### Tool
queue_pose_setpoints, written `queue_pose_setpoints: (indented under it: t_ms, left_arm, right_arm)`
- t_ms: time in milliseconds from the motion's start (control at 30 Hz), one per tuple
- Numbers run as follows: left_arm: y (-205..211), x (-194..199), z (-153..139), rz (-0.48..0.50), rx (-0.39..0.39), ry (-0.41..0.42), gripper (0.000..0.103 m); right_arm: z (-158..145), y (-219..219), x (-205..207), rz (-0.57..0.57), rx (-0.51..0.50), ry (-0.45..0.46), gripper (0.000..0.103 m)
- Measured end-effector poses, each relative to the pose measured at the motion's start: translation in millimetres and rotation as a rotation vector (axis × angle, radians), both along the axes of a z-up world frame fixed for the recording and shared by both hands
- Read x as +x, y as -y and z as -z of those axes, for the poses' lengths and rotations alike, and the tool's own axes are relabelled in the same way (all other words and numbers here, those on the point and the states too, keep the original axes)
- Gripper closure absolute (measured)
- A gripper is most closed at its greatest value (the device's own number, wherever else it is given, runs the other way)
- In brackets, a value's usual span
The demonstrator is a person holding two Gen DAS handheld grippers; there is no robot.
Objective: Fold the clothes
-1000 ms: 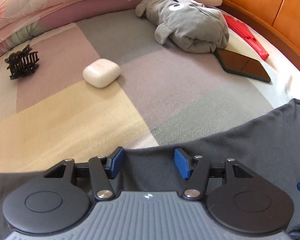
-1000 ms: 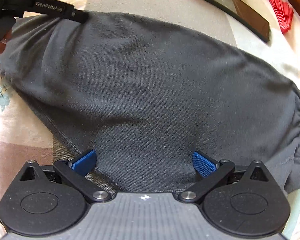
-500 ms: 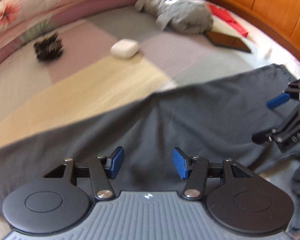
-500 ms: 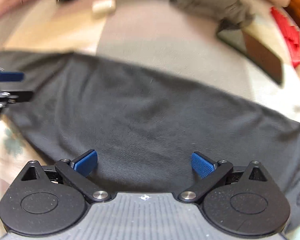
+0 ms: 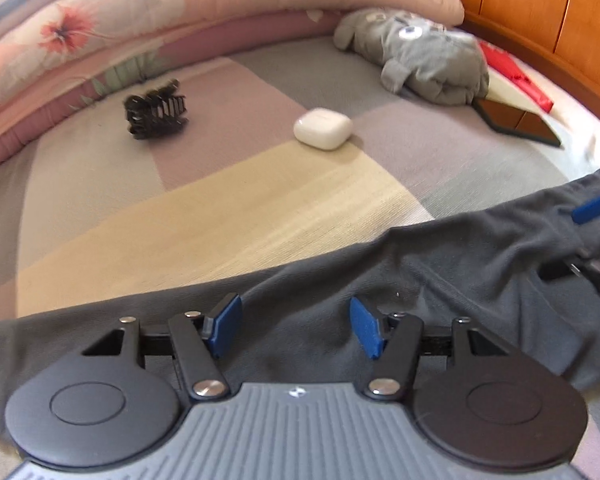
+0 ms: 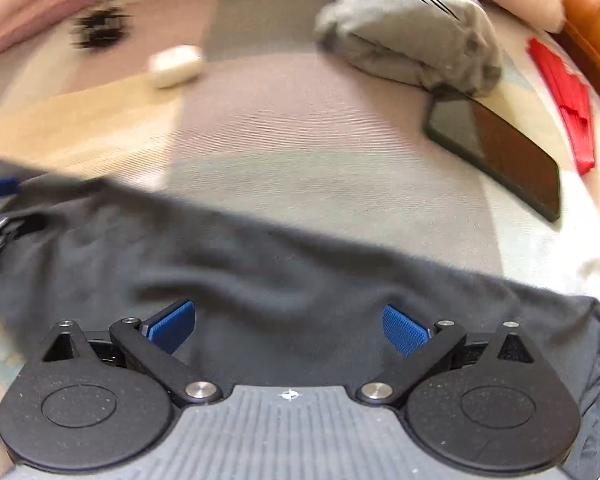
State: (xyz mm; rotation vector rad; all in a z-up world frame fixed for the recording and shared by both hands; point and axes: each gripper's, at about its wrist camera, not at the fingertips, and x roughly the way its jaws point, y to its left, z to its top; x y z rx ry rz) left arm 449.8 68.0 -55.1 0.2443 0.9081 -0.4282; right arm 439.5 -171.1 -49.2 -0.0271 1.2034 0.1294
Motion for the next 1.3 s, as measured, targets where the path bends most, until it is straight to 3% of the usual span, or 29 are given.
queue_pose_setpoints:
  t_ms: [333,767,967,1067,1167,1300]
  left_arm:
    - [-28,-30,-6,-0.051,0.021,-0.015,0.043]
    - [-39,-31,-3,-0.093,-0.026,-0.031,0.043]
    - [-45,-33,-3,-0.099,-0.026,-0.037,0.043]
    - [-46,-33,-6,-0.092,-0.029,-0.027,0.043]
    - [-45,-31,-9,-0.083,-0.032,-0.015,0.043]
    - [-41,-28,-7,-0.081,-0.041,-0.018,0.043]
  right_arm:
    - [-20,-51,-86,-0.337,0.292,-0.067,0.002]
    - [10,-82,-63,-0.365,0.307,-0.058,0.0]
    - [15,-90,-84,-0.343,0.378,-0.16,0.0]
    - [6,-88,-88,-0.323,0.375,-0.142,0.005]
    - [-8,-87,-81,-0.325,0.358,-0.042,0.005]
    - [3,-92,-64,-0.305,0.328,-0.012,0.005]
